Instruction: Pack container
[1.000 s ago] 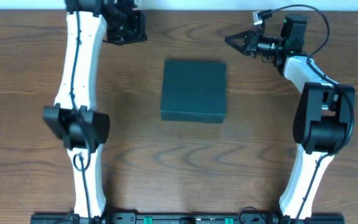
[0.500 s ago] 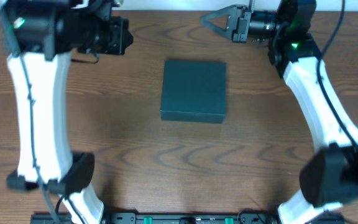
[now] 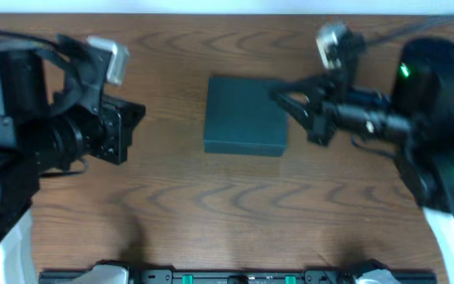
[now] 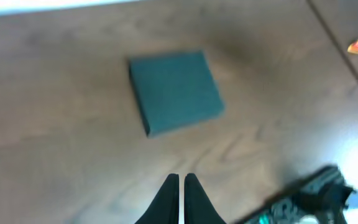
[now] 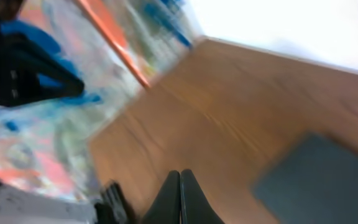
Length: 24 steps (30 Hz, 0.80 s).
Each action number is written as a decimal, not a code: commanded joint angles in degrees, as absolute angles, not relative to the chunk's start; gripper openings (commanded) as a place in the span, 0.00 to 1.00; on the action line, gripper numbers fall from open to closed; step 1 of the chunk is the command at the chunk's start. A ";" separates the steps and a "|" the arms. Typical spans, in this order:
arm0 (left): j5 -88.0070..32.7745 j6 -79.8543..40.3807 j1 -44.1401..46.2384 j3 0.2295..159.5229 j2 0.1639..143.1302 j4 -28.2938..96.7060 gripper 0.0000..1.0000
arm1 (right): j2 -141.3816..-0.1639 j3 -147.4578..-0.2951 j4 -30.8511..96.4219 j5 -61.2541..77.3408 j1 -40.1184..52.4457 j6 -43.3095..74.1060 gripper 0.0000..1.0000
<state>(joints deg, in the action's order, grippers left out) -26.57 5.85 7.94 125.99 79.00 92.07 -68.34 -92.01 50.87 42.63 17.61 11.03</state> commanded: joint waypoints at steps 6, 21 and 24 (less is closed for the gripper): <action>-26.74 6.87 7.94 95.13 63.94 84.38 0.06 | -65.56 -91.24 69.89 27.29 17.93 3.51 0.02; -31.09 2.70 7.94 59.83 45.76 70.57 0.06 | -52.31 -58.98 61.87 24.86 17.93 8.29 0.02; -30.98 -0.03 7.94 59.59 45.80 69.06 0.93 | -52.14 -56.12 61.47 24.86 17.93 10.94 0.99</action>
<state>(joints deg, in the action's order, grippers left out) -30.13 2.63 7.94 59.57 46.00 69.87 -52.53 -57.49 61.84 25.06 17.61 7.86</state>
